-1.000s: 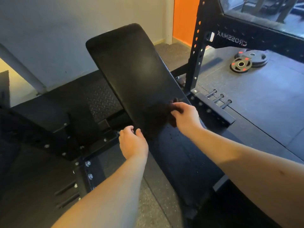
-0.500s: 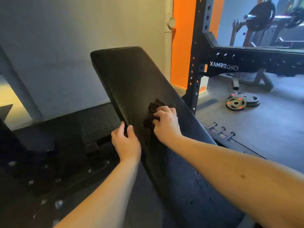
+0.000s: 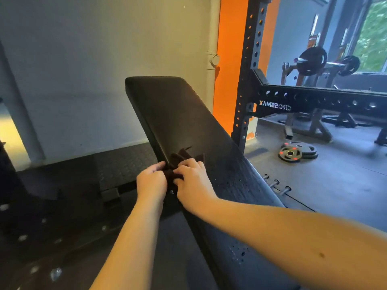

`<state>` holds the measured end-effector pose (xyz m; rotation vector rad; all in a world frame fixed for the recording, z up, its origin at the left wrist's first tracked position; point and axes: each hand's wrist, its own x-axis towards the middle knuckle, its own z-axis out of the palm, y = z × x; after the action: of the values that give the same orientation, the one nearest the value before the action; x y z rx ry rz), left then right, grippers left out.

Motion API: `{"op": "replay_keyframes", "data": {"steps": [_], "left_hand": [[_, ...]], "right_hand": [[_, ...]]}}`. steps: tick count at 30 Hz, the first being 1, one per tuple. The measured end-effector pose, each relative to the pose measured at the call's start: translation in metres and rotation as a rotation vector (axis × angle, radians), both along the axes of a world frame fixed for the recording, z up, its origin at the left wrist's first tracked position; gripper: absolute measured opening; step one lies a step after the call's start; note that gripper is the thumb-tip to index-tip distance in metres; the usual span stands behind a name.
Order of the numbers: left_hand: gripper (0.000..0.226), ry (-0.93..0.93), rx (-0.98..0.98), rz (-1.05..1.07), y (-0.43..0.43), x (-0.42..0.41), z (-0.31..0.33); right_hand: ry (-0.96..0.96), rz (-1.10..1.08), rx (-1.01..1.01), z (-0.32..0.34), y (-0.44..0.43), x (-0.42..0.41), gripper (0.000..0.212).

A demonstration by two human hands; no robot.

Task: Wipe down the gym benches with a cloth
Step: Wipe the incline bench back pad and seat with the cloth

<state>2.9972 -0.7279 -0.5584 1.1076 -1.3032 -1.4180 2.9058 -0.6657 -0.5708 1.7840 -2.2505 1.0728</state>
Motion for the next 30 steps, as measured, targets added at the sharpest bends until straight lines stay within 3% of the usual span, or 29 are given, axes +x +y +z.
{"op": "replay_keyframes", "data": {"steps": [7, 16, 24, 30], "left_hand": [[0.040, 0.057, -0.021, -0.150, 0.013, 0.013, -0.032], [0.045, -0.064, -0.133, -0.234, 0.008, 0.017, -0.030], [0.047, -0.170, -0.233, -0.250, 0.003, 0.020, -0.029], [0.046, -0.160, -0.232, -0.303, 0.005, 0.023, -0.024]], "right_hand": [[0.109, 0.060, 0.042, 0.003, -0.013, -0.031, 0.026], [0.008, -0.388, 0.063, 0.021, -0.034, -0.094, 0.033], [0.027, -0.127, 0.005, -0.009, 0.005, -0.005, 0.030], [0.055, -0.122, 0.061, 0.000, -0.001, -0.036, 0.025]]}}
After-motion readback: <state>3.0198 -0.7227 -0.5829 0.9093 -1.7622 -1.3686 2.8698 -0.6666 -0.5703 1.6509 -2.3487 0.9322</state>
